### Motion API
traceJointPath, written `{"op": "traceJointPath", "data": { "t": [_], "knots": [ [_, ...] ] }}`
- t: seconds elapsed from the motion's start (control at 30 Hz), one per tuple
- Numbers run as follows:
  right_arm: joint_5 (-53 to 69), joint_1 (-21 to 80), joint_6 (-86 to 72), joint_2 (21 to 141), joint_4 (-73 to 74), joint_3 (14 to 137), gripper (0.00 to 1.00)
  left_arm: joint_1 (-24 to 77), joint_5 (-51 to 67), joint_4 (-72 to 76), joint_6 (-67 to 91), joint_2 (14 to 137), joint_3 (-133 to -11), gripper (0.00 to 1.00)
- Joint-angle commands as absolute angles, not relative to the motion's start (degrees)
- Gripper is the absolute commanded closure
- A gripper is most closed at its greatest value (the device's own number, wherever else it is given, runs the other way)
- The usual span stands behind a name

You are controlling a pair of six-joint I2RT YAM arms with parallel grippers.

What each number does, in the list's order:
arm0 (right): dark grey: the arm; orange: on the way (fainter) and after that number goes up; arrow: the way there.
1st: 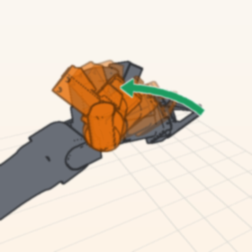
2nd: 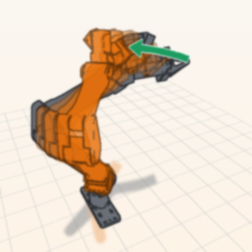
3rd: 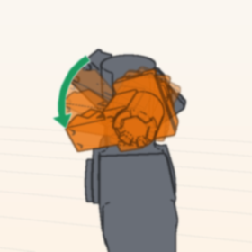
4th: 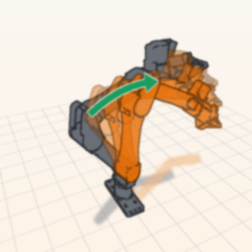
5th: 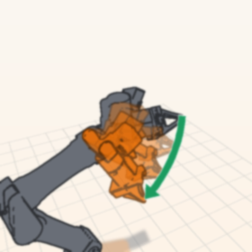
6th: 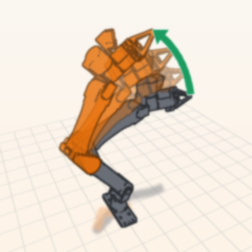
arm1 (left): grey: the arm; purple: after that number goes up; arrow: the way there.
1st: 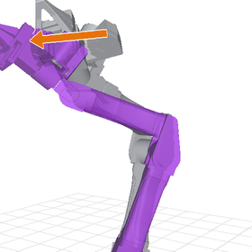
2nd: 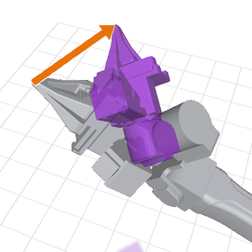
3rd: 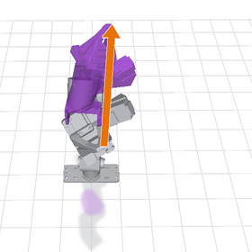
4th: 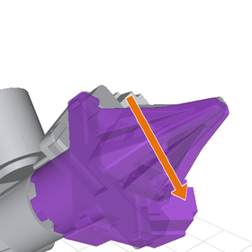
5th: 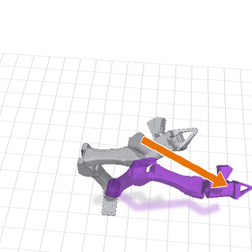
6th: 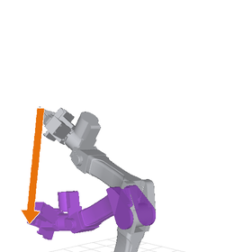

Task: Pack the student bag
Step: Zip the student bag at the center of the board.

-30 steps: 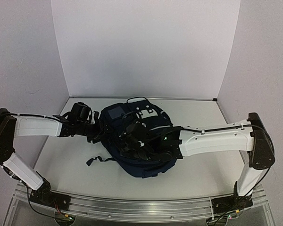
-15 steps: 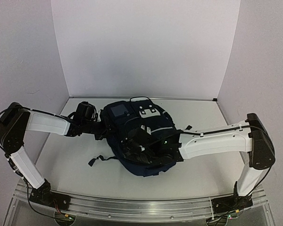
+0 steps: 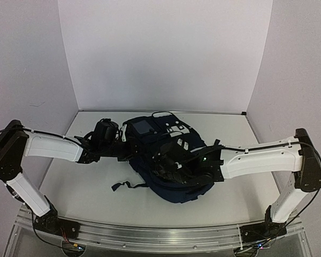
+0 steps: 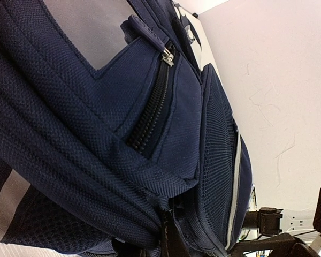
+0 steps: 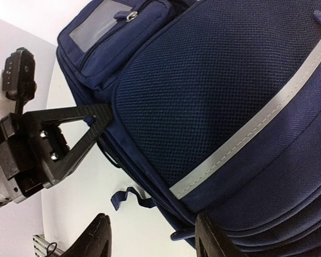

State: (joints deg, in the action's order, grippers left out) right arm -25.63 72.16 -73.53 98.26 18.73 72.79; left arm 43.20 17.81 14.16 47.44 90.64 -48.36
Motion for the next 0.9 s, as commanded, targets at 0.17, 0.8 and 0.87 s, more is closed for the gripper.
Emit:
{"op": "traceJointPath", "data": {
  "t": [0.17, 0.8, 0.87],
  "knots": [
    [-27.5, 71.9, -79.2, 94.1, 24.1, 68.8, 0.51, 44.8, 14.6, 25.3, 42.7, 83.8, -48.5, 1.00],
    [-21.2, 74.1, -79.1, 96.5, 22.4, 72.1, 0.59, 45.9, 14.8, 24.7, 42.0, 86.2, -50.8, 1.00],
    [-22.6, 74.1, -78.5, 97.2, 22.4, 73.4, 0.59, 46.2, 14.8, 24.5, 41.9, 86.1, -50.9, 1.00]
  ]
}}
